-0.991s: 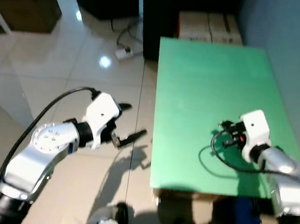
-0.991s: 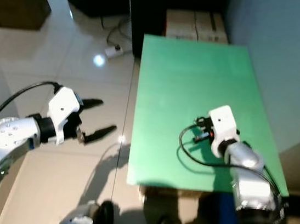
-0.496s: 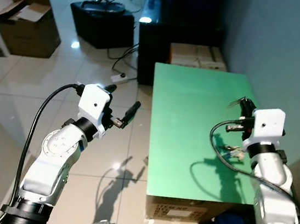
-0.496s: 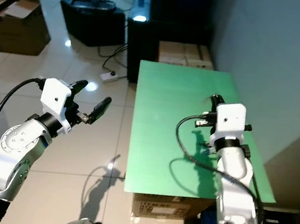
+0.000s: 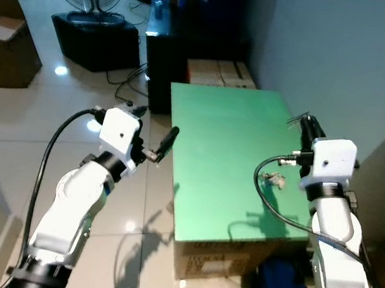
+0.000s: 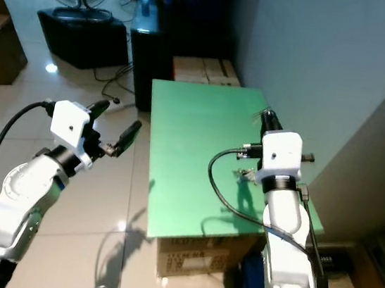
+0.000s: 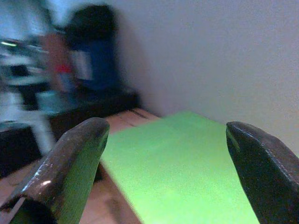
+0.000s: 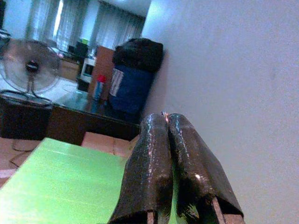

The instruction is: Hang keys on a hook

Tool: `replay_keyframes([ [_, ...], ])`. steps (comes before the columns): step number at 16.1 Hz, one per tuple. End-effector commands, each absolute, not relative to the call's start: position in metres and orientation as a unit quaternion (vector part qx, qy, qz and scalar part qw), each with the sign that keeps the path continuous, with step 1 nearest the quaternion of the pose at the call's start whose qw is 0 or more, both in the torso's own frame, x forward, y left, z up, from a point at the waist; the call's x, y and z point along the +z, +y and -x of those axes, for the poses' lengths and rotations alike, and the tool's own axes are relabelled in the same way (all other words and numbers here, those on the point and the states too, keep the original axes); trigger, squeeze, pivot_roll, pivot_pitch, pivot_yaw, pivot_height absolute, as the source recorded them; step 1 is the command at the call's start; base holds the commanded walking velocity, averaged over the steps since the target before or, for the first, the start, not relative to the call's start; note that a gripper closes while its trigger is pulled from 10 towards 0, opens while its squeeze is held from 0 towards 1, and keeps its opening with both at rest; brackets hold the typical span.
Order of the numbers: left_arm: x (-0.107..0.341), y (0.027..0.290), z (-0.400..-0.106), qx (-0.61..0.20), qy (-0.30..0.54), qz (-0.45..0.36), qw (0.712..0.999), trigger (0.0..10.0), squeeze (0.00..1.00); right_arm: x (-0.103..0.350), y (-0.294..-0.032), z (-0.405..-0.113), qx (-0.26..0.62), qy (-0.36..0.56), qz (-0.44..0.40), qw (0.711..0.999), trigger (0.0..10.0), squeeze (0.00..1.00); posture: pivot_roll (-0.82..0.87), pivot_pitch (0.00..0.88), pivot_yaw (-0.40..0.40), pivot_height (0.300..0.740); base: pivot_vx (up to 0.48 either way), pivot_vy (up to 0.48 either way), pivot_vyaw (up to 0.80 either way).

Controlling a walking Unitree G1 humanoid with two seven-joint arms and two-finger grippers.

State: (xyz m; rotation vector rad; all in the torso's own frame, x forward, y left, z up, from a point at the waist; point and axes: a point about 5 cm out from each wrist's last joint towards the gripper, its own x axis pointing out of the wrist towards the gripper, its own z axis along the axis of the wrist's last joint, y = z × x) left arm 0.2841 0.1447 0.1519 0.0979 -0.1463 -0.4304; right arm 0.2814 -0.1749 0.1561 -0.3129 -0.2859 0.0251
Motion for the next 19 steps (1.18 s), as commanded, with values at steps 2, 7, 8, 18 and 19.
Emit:
replay_keyframes([
  [2, 0.151, 0.148, -0.286, -0.182, -0.06, -0.057, 0.98, 10.0, 0.0, 0.161, -0.161, -0.285, 0.035, -0.138, 0.178, 0.974, 10.0, 0.0, -0.06, 0.0, 0.023, 0.74, 0.0, 0.0, 0.4],
  [7, 0.147, 0.152, -0.298, -0.129, -0.037, -0.075, 0.988, 10.0, 0.0, 0.152, -0.155, -0.29, 0.053, -0.104, 0.158, 0.981, 10.0, 0.0, -0.07, 0.0, 0.022, 0.74, 0.0, 0.0, 0.8],
  [8, 0.146, 0.153, -0.298, -0.127, -0.035, -0.078, 0.988, 10.0, 0.0, 0.152, -0.155, -0.29, 0.053, -0.102, 0.159, 0.98, 10.0, 0.0, -0.07, 0.0, 0.021, 0.74, 0.0, 0.0, 0.8],
  [18, 0.15, 0.148, -0.303, -0.119, -0.06, -0.102, 0.986, 10.0, 0.0, 0.165, -0.149, -0.296, 0.078, -0.12, 0.149, 0.978, 10.0, 0.0, -0.08, 0.0, 0.032, 0.74, 0.0, 0.0, 0.8],
  [19, 0.15, 0.147, -0.303, -0.118, -0.059, -0.103, 0.986, 10.0, 0.0, 0.166, -0.149, -0.297, 0.077, -0.121, 0.145, 0.979, 10.0, 0.0, -0.08, 0.0, 0.031, 0.74, 0.0, 0.0, 0.8],
])
